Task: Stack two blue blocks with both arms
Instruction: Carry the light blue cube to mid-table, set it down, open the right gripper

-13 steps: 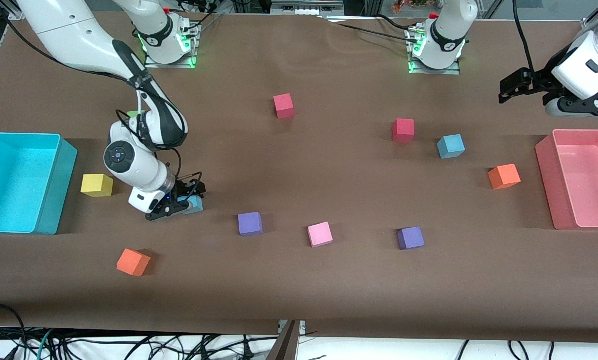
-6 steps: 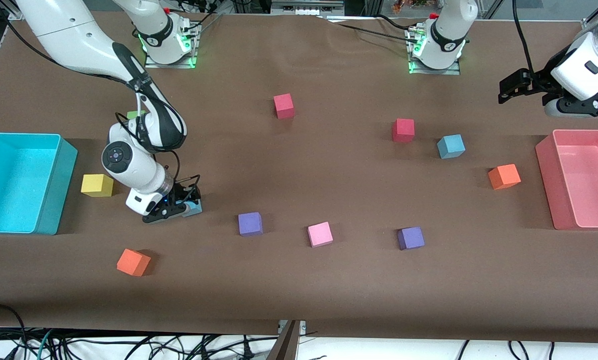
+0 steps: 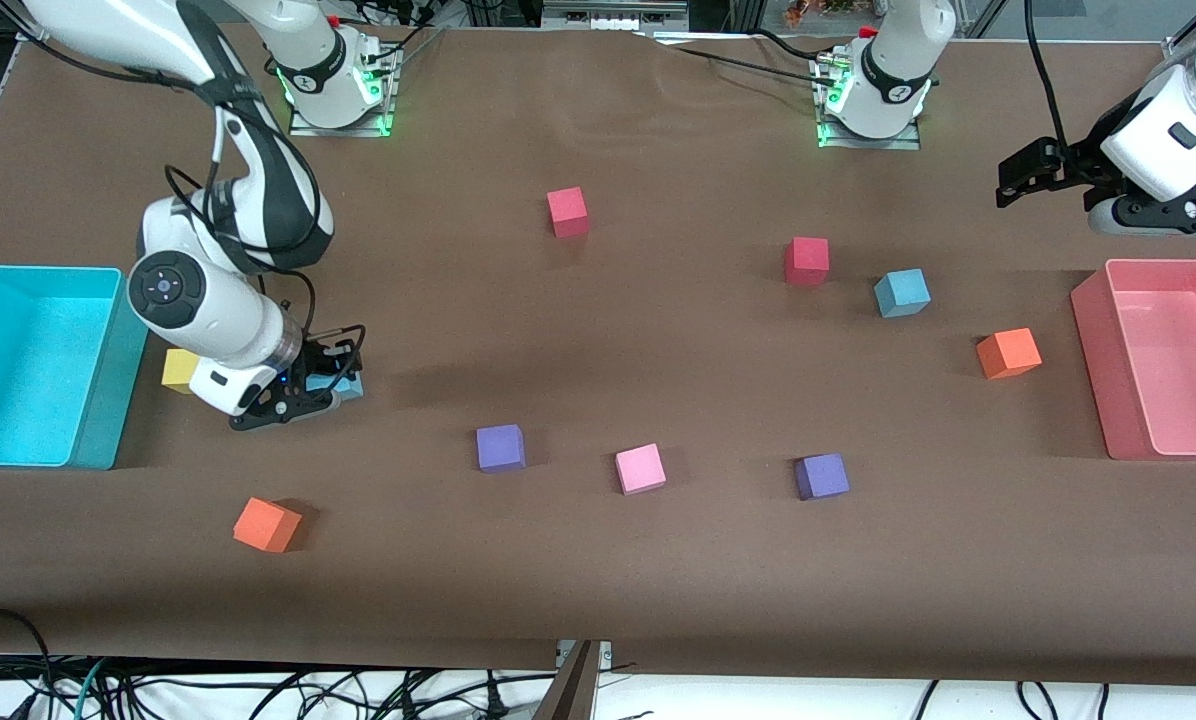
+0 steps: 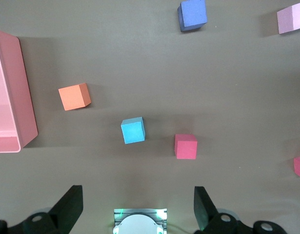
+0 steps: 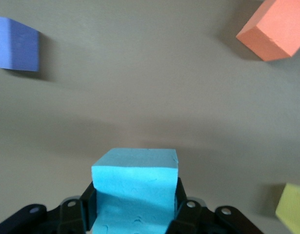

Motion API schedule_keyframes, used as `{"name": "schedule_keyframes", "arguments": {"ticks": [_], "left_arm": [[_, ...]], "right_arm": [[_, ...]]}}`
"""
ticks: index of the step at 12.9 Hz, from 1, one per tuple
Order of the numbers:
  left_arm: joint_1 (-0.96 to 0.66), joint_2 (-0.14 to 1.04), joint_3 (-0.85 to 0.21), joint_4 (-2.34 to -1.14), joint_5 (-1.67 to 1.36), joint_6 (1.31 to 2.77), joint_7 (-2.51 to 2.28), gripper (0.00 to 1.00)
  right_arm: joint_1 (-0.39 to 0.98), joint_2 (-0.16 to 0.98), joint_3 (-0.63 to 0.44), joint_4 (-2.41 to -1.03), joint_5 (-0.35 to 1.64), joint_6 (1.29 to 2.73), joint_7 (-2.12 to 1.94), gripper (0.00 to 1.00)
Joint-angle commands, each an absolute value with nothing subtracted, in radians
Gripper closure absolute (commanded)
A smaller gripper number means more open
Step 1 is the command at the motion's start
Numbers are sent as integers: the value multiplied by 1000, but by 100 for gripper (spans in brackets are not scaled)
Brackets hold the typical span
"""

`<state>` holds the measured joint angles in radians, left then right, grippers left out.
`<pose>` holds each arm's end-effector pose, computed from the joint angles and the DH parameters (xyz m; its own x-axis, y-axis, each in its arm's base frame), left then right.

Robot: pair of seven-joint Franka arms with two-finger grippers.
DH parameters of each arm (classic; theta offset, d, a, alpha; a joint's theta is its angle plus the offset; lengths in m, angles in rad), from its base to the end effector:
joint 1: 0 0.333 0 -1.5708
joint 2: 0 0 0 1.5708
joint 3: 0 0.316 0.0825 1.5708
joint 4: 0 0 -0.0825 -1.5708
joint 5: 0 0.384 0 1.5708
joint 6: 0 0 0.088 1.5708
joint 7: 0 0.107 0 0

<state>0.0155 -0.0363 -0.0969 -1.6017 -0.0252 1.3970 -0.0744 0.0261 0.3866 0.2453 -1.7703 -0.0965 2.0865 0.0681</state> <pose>0.5213 -0.0465 0.6161 0.9856 -0.0096 -0.1689 -0.0081 -0.9999 0.0092 0.6223 0.1555 0.3444 0.9700 0.2362 -0.0578 0.2362 -0.9717 -0.0067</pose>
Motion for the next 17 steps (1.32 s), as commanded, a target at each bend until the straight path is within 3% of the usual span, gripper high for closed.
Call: {"name": "schedule_keyframes", "arguments": {"ticks": [1,8,12,17], "left_arm": [[18,-60,-95,-1631,-48,1405,-84,0],[18,-75,-95,-1654,-51,1417,-84,0],[20,-71,-94,-1654,-51,1417,-83,0],[21,-71,-94,-1655,-51,1417,-83,0]], "right_arm": [[135,406,244,-1652,-77,1958,275,84],[412,671,301,-1401,-46,1988,713,84],[478,790,310,-1397,-61,2239,712,83],[511,822,311,-1425,-118,2261,713,83]]}}
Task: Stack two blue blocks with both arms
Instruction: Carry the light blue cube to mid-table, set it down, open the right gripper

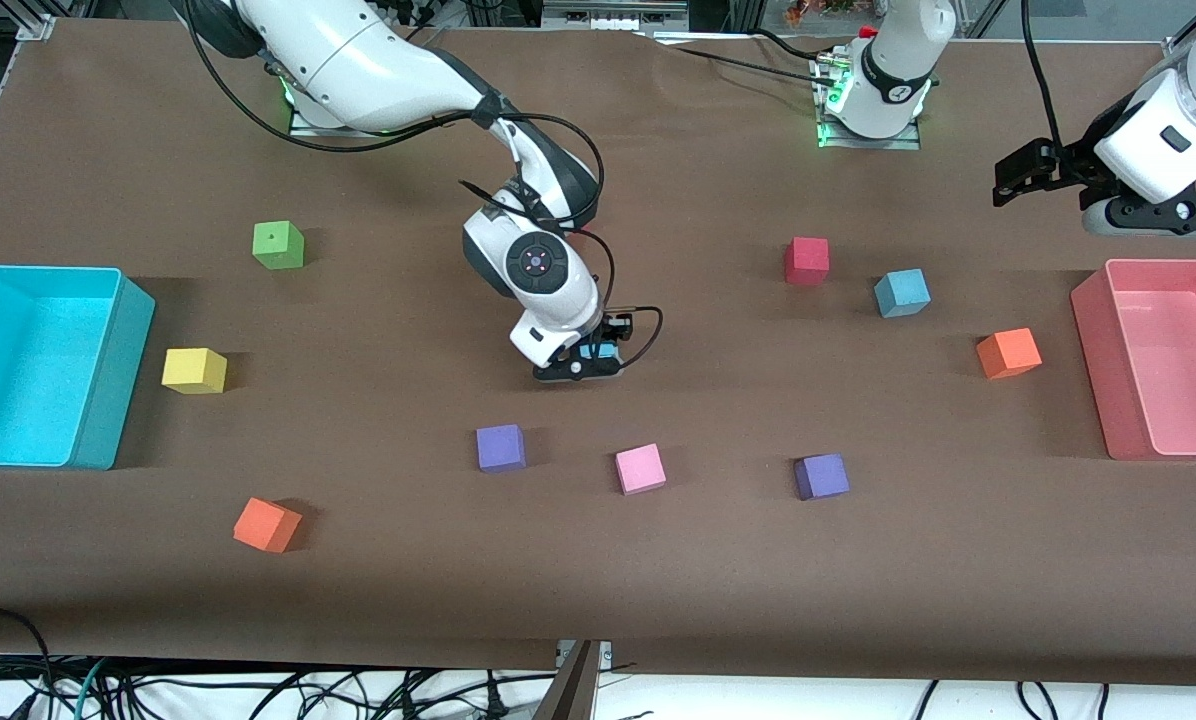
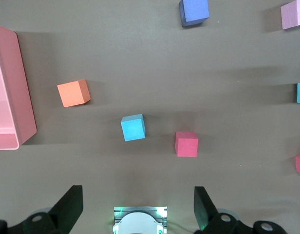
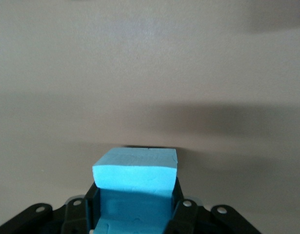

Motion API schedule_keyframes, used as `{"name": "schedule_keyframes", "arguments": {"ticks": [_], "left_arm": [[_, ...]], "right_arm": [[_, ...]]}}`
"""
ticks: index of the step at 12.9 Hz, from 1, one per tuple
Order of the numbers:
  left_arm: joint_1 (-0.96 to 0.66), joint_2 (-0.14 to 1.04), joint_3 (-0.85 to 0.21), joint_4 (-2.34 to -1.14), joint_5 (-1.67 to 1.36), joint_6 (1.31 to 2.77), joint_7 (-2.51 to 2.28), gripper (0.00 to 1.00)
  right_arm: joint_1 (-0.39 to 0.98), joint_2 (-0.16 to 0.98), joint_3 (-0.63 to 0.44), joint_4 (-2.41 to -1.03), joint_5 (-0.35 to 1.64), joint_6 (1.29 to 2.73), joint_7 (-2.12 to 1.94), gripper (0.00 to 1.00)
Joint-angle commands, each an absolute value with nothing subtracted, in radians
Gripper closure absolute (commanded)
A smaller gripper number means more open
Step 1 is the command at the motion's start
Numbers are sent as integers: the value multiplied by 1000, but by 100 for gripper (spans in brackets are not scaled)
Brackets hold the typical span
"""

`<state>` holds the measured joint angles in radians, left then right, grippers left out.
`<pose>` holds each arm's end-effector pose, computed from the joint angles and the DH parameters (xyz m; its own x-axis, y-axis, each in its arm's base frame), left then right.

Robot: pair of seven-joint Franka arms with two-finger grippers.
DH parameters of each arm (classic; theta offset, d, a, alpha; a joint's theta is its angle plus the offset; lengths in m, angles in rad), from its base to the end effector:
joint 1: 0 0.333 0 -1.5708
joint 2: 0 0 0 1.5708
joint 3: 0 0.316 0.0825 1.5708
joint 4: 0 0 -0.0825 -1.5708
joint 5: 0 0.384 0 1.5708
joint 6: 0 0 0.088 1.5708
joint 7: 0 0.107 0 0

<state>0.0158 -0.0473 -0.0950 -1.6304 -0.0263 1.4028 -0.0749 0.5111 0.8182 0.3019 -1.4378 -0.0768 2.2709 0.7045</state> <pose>0.5179 -0.0455 0.6092 0.9835 -0.0065 -0.1806 -0.0051 -1.0000 0.0083 0.5328 0.4980 0.2231 0.9956 0.0652 -0.0666 0.0547 -0.9872 -0.1499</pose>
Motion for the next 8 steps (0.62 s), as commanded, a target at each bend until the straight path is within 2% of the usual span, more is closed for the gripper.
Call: {"name": "schedule_keyframes", "arguments": {"ticks": [1,4,5,6,7,8], "left_arm": [[21,-71,-87,-1657,-51,1417,-83,0],[21,-68,-86,-1658,-51,1419,-83,0],[21,-66,-86,-1660,-51,1419,-83,0],[21,-66,-86,-1660,-51,1420,-81,0],[21,-64,-86,-1660,-51,1420,-80,0],[21,-63,-86,-1660,-51,1420,-80,0]], "right_arm": [[511,825,311,-1427,-124,2261,718,83],[511,847,311,-1427,-192,2273,738,82],[511,851,311,-1427,-195,2290,758,69],[511,853,311,-1427,-195,2299,765,44],[508,856,311,-1427,-193,2299,765,12],[506,854,311,-1425,-195,2299,762,0]]}}
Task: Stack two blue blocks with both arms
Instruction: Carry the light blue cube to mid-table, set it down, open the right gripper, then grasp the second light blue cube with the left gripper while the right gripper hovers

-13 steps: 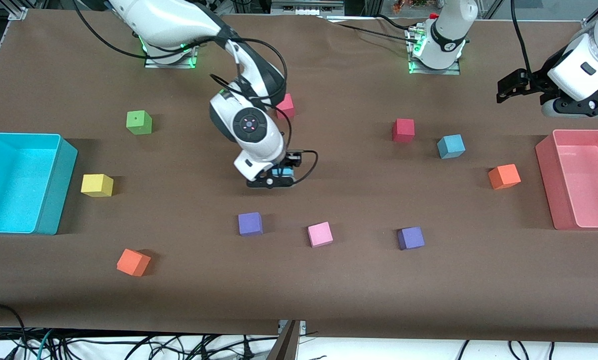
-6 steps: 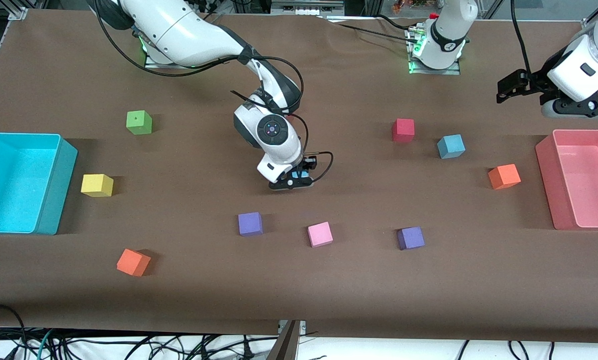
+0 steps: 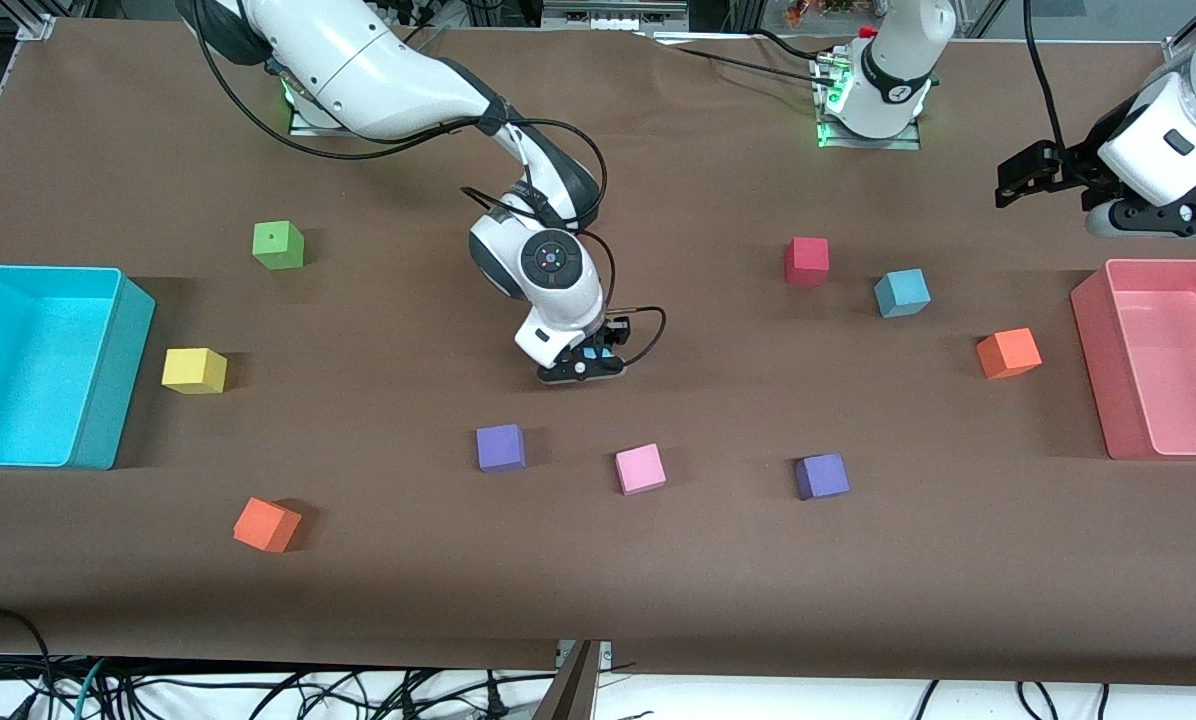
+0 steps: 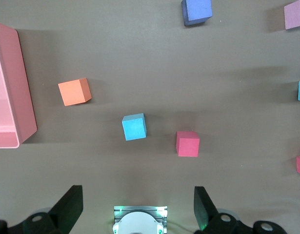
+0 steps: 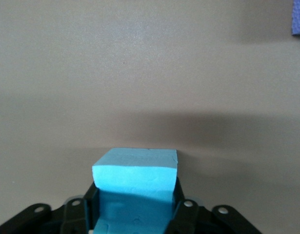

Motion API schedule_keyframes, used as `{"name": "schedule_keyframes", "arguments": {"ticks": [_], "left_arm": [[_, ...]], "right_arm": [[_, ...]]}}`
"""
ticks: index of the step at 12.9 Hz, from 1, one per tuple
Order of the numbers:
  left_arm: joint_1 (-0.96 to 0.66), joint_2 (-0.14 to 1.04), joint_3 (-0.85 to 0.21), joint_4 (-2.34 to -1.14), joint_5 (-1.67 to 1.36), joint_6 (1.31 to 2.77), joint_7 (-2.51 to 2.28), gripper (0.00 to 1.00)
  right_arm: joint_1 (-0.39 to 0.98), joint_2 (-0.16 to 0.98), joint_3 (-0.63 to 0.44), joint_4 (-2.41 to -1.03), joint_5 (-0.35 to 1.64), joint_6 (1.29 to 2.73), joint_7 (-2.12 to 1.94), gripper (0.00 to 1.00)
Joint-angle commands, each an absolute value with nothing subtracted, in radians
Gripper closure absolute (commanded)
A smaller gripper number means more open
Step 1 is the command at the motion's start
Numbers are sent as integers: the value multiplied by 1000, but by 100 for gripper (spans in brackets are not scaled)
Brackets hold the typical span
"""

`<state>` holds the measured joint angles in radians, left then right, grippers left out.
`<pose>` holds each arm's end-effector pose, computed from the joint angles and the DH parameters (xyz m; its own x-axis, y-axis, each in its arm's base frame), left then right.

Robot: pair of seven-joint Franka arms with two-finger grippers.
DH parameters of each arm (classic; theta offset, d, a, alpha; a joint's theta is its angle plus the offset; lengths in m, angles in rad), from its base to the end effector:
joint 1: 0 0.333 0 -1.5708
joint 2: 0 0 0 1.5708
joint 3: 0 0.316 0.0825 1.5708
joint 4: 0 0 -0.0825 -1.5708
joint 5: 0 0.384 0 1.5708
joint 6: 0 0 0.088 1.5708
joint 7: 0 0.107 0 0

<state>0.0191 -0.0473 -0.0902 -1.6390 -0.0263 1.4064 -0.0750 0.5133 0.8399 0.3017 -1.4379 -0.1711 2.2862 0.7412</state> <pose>0.5183 -0.0412 0.6055 0.9826 0.0017 -0.1855 0.0033 -1.0000 0.0081 0.5324 0.4973 0.2088 0.9961 0.0841 -0.0248 0.0813 -0.9918 -0.0984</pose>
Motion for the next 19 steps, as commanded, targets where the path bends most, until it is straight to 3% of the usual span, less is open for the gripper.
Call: {"name": "schedule_keyframes", "arguments": {"ticks": [1,6,9,11,14,16,19], "left_arm": [[21,-55,-86,-1660,-51,1422,-78,0],[25,-37,-84,-1868,-35,1682,-71,0],[60,-37,-84,-1994,15,1833,-69,0],[95,-37,-84,-2098,29,1940,-71,0],[107,-16,-83,-2274,29,2138,-84,0],[107,12,-83,-2305,29,2186,-95,0],[110,60,-84,-2411,29,2352,-95,0]], "right_arm": [[506,851,311,-1427,-195,2298,761,0],[473,769,318,-1424,-184,2213,735,0],[408,645,373,-1431,-172,2035,669,0],[382,541,368,-1497,-19,1997,510,0],[376,390,299,-1649,194,2022,259,0],[377,313,243,-1766,363,2086,32,0],[374,265,238,-1980,562,2375,-223,0]]}}
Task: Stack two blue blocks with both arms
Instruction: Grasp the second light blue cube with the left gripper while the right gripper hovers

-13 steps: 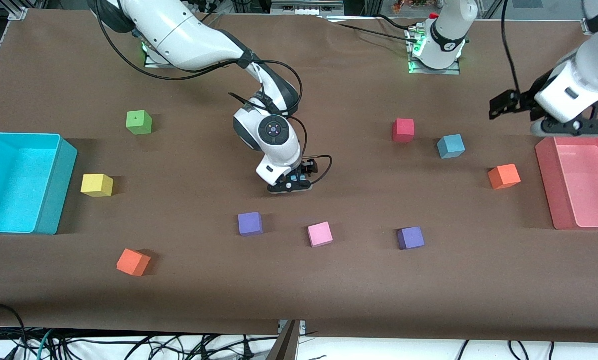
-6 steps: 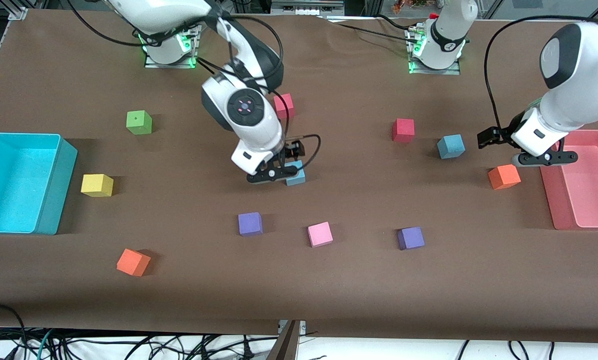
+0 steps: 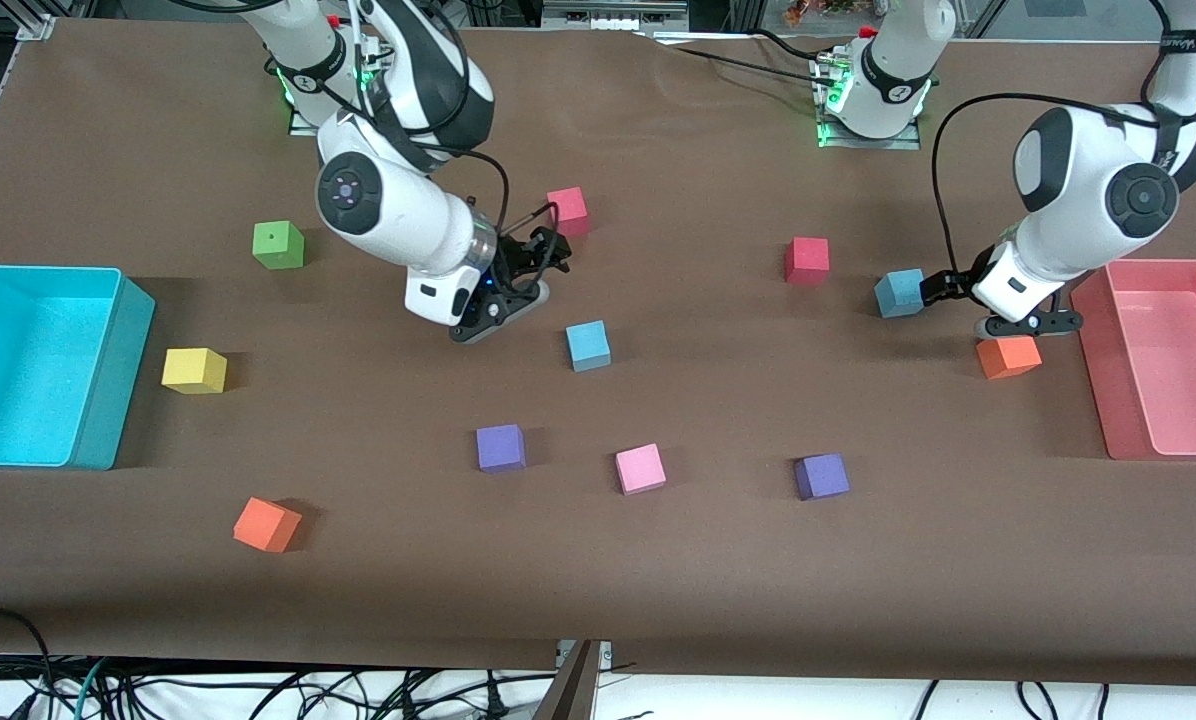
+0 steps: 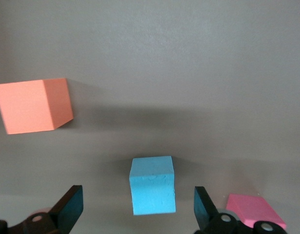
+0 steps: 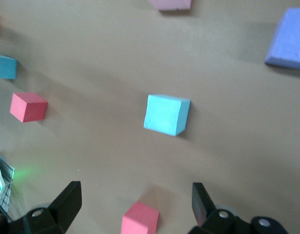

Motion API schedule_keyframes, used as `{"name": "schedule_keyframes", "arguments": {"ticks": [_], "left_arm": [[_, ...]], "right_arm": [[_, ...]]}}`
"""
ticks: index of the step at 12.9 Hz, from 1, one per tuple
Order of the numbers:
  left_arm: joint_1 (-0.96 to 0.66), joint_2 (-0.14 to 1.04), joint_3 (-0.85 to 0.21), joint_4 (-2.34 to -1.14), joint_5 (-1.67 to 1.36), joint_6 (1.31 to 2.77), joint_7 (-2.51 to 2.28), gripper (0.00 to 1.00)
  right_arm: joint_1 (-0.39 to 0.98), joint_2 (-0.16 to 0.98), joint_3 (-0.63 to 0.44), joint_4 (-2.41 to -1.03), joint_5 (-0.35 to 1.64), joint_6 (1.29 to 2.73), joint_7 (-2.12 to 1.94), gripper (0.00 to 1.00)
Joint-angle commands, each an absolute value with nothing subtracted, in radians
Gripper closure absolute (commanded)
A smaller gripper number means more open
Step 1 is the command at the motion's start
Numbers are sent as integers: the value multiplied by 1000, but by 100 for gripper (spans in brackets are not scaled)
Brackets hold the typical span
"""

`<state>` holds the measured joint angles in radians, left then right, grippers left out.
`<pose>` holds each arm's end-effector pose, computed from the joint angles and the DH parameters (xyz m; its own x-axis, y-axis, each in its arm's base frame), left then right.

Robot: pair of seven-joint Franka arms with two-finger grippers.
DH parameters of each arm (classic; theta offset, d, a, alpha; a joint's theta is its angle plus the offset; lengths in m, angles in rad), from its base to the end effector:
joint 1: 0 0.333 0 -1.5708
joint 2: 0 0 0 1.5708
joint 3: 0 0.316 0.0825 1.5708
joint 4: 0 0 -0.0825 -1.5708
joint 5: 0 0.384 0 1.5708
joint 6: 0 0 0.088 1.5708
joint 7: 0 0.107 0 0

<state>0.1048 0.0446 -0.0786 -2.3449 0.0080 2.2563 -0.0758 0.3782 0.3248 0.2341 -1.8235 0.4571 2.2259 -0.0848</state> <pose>0.4919 0.0130 0.3033 0.9866 0.0962 -0.1321 0.0954 -0.9954 -0.0120 0.5247 0.3723 0.3747 0.9188 0.3915 0.0501 0.3730 -0.8198 -0.4345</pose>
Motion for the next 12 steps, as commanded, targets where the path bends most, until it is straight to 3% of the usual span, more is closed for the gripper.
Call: {"name": "schedule_keyframes", "arguments": {"ticks": [1,4,10,11,12], "left_arm": [[112,75,-84,-2460,29,2426,-97,0],[114,118,-84,-2506,28,2491,-139,0],[112,169,-86,-2551,18,2568,-164,0],[112,169,-86,-2551,18,2568,-164,1],[112,166,-86,-2551,18,2566,-169,8]], "right_arm": [[374,267,238,-2032,668,2472,-342,0],[377,297,239,-2115,999,2598,-756,0],[419,449,242,-2112,1645,2730,-1653,0],[426,484,242,-2100,1802,2729,-1836,0],[434,517,242,-2079,1944,2723,-1997,0]]}}
